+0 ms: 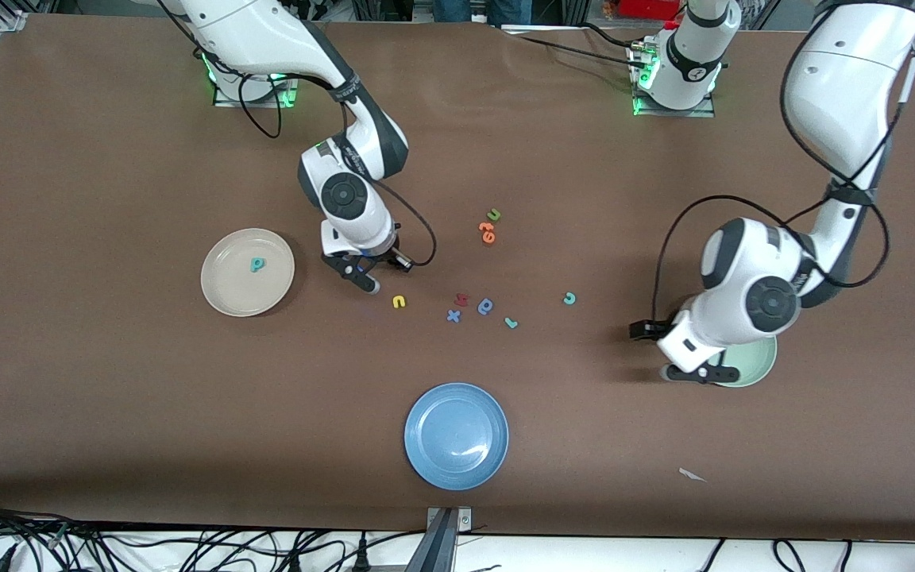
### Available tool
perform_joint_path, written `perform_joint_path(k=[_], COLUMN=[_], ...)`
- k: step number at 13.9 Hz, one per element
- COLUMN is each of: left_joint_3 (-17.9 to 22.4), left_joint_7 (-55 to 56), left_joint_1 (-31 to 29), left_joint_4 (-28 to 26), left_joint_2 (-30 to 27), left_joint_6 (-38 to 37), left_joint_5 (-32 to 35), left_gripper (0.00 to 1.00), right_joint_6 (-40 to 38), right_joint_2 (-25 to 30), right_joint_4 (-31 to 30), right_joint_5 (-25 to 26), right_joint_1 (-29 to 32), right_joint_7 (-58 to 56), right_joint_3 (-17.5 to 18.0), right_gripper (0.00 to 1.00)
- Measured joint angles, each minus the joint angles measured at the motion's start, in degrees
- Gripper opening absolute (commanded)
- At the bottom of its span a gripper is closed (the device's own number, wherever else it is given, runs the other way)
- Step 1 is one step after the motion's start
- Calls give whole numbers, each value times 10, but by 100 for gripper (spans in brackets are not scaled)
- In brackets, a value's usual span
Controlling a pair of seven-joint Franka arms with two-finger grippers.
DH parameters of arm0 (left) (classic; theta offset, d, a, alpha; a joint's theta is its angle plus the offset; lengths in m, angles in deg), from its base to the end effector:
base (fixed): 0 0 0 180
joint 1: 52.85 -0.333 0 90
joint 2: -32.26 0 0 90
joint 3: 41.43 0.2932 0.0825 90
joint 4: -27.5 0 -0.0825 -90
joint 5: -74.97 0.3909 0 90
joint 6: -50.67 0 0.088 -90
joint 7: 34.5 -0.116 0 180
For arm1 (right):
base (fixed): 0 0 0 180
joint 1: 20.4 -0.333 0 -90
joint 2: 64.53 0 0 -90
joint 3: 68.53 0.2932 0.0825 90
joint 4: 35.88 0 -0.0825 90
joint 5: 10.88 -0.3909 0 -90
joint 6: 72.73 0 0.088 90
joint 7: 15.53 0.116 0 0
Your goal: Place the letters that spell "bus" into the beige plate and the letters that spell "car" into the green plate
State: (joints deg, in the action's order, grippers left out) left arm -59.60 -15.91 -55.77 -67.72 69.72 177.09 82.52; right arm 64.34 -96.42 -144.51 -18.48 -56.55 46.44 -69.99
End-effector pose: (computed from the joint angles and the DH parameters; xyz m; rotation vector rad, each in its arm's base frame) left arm 0.6479 -0.1537 0.2042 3.0727 0.0463 -0.1486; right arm 0.5071 0.3535 0.1682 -3.0059 0.8848 0.1484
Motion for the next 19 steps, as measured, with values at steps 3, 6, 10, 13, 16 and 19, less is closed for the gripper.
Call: perform_joint_path(k=[3, 6, 10, 13, 16, 19], left_joint_3=[-14, -15, -15, -15, -15, -15], left_joint_7=[94, 206, 306, 313, 317, 320], left_joint_1=[37, 81, 106, 108, 108, 108], left_joint_4=[-74, -126, -136, -140, -141, -142], left_joint_2=[-9, -19, -19, -19, -17, -14], left_joint_6=[104, 138, 139, 139, 139, 139], left_joint_5=[0, 43, 99, 99, 99, 99], left_gripper=[100, 90, 73, 65, 58, 53], right_joint_6=[-88, -143, -139, -110, -105, -105], right_joint_2=[42, 54, 44, 31, 26, 31], right_joint_4=[5, -1, -49, -68, -68, -57], right_joint_5=[0, 0, 0, 0, -1, -2], right_joint_1=[1, 3, 10, 29, 50, 43], right_joint_7=[-133, -282, -413, -477, -517, -510], right_joint_3=[-71, -155, -220, -230, -230, -224], right_gripper=[6, 6, 12, 49, 100, 100])
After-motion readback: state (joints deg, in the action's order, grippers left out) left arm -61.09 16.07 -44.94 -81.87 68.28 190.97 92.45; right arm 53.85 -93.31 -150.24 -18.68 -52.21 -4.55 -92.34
